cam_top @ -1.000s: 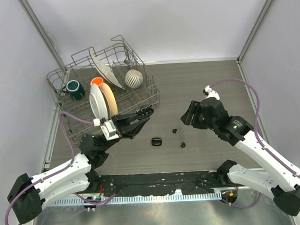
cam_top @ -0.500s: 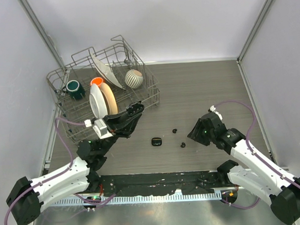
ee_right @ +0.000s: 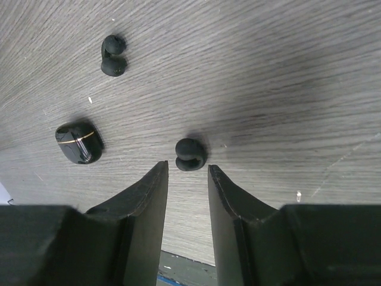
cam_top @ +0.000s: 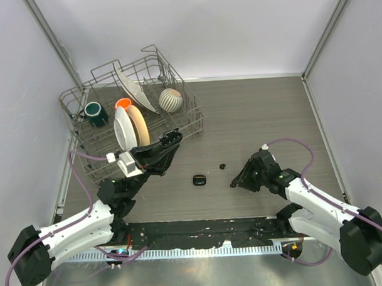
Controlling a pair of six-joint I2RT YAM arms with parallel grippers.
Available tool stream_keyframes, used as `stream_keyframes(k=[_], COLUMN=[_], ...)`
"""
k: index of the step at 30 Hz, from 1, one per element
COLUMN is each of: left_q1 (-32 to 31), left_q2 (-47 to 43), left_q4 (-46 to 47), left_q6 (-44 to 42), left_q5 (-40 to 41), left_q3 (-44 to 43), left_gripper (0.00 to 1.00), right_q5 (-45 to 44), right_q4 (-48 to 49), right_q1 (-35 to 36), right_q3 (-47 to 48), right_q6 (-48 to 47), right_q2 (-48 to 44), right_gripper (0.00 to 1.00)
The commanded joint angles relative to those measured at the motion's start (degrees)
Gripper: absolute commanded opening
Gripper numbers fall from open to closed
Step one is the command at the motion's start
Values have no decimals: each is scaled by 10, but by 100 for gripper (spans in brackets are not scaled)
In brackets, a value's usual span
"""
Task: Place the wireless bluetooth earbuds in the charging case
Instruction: Pick up the earbud from the center of the board.
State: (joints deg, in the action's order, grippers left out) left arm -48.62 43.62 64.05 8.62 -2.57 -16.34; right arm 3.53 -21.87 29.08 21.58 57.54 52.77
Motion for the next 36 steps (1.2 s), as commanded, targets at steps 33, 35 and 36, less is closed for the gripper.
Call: stream_keyframes(k=[33,35,36], left_q1=[-1,-2,-1], left_q2=[2,2,2], left_q4=[45,45,45], left_q6=[-6,-6,-6], left_q5=[5,7,6], left_q3=[-3,-1,-1], left_gripper=[0,0,0], right_q5=[8,12,14], right_q4=[93,103,105], right_q1=[-1,-1,-1], right_q3=[-36,-36,-36], right_q6=[9,8,10], right_q2=[61,66,67], right_gripper=[26,24,24])
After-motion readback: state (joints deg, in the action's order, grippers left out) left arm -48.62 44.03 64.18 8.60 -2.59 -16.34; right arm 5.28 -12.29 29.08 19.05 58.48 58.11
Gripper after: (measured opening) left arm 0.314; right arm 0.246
